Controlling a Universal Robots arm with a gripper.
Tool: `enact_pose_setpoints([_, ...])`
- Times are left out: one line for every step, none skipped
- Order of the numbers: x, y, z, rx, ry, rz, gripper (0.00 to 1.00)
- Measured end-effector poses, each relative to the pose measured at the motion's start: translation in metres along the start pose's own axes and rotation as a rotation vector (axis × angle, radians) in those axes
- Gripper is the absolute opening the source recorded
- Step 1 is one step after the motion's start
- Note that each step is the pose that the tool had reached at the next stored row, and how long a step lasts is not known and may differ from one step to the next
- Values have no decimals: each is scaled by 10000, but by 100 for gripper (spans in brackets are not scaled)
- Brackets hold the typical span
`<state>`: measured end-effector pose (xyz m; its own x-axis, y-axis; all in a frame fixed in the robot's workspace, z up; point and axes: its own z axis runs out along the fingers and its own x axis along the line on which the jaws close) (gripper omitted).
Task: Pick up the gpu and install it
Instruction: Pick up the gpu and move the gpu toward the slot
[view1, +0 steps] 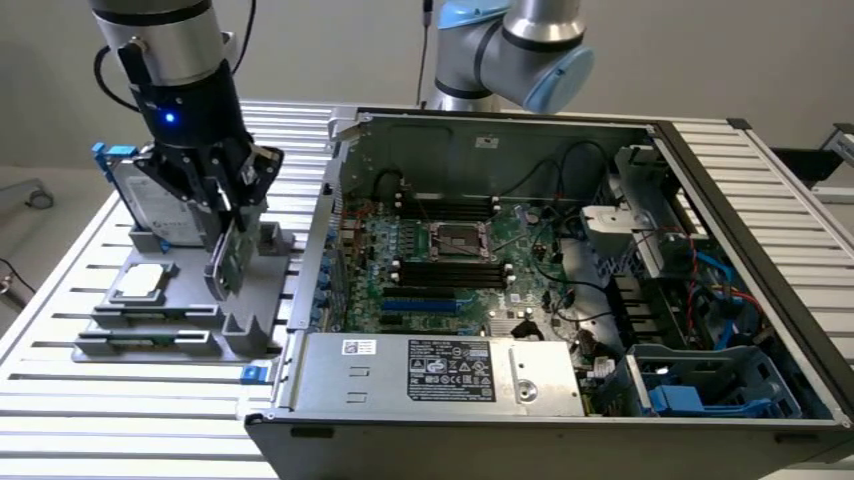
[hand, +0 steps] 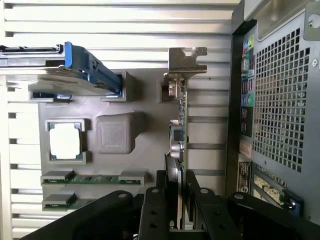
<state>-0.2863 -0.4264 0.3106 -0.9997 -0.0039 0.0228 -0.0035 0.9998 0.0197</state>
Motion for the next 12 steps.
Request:
enact_pose_setpoints([1, 1, -46, 1, 1, 0, 26])
enact_pose_setpoints([2, 2, -91, 1, 0, 0, 26])
enact_pose_setpoints([3, 3, -137, 1, 1, 0, 26])
enact_pose_setpoints([4, 3, -181, 2, 2, 0, 26])
enact_pose_setpoints([5, 5, -226, 0, 0, 1, 26])
enact_pose_setpoints([6, 5, -271, 2, 2, 0, 26])
enact_pose_setpoints([7, 6, -319, 1, 1, 0, 26])
enact_pose_setpoints([8, 7, -364, 1, 1, 1, 26])
enact_pose_setpoints([9, 8, -409, 2, 2, 0, 26])
enact_pose_setpoints([10, 9, -454, 1, 1, 0, 26])
enact_pose_setpoints([11, 10, -500, 1, 0, 1, 26])
enact_pose_setpoints([12, 11, -545, 1, 1, 0, 26])
